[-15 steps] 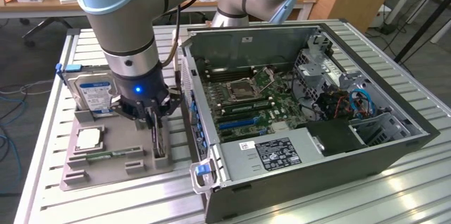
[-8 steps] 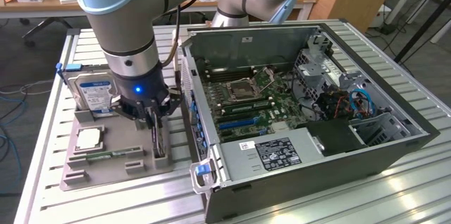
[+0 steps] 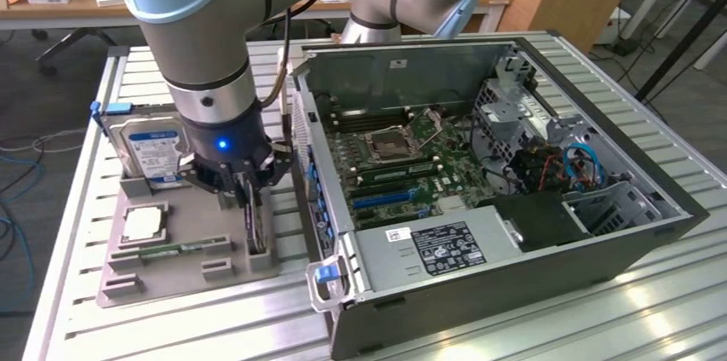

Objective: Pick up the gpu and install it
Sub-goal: 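Pick up the gpu and move the gpu toward the slot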

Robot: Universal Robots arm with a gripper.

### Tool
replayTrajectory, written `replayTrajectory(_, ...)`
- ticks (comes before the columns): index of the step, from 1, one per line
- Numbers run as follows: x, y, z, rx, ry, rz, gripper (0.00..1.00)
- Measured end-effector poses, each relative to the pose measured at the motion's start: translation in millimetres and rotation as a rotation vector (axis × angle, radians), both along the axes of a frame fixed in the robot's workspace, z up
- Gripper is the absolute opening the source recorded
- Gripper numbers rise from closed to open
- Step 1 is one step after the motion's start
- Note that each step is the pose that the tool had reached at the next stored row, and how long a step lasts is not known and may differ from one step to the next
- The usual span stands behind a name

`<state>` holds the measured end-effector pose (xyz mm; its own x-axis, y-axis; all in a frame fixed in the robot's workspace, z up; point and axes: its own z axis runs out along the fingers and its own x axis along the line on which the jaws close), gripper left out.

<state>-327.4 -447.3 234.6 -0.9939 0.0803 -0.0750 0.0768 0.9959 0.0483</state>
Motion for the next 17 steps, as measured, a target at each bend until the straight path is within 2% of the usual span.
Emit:
replayTrajectory(13, 0.1, 0.0, 0.1, 0.0006, 0.0000, 0.000, 0.26)
replayTrajectory(17, 0.1, 0.0, 3.4, 0.0006, 0.0001, 0.000, 0.26)
